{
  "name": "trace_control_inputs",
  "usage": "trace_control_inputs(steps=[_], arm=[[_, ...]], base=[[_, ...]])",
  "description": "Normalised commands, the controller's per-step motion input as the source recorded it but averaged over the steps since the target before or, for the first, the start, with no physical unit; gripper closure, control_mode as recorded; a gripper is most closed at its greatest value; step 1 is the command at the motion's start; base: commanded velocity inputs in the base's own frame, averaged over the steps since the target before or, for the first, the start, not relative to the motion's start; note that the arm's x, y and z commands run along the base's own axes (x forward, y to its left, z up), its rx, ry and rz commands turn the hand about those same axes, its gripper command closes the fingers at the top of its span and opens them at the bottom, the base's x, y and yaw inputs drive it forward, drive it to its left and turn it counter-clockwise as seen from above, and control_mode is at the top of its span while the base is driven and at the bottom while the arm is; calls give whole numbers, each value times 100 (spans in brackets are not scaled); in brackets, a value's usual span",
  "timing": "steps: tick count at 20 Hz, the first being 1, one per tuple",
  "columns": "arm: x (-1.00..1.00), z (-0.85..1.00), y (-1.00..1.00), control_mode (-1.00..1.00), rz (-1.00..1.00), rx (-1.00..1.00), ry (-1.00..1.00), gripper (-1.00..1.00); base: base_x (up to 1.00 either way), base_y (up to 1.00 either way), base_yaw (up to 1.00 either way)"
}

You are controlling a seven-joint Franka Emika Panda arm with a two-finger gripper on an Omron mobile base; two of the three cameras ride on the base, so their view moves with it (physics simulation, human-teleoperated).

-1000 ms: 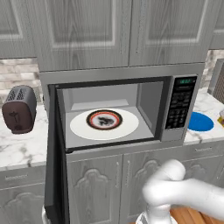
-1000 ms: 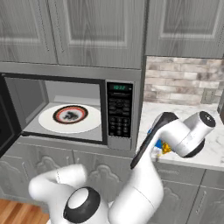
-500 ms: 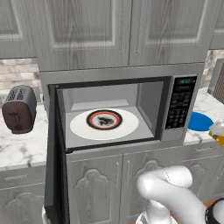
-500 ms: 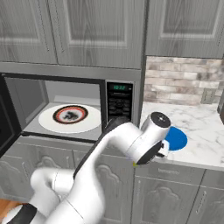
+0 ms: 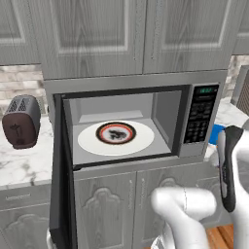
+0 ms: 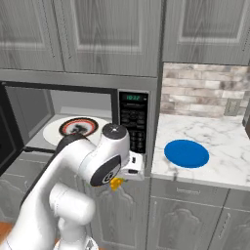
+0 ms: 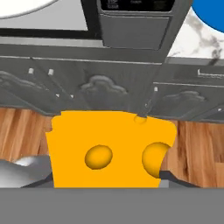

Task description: Pick the cheese from the counter and place it in the microwave.

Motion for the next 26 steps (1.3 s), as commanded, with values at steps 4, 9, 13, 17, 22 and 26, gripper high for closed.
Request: trace_control_inputs(steps=[4,9,13,17,22,26], arm=[[0,4,100,-100,8,-6,-2,100],[16,37,100,-100,0,-1,-16,100],[48,56,100,-100,0,2,-9,100],[44,14,100,-100,0,6,-4,100],[68,0,55,-100,-2,11,-12,100],[97,7,34,-100,-6,11,0,100]], base=[[0,0,0],[0,0,0],[0,0,0],[0,0,0],[0,0,0],[0,0,0]])
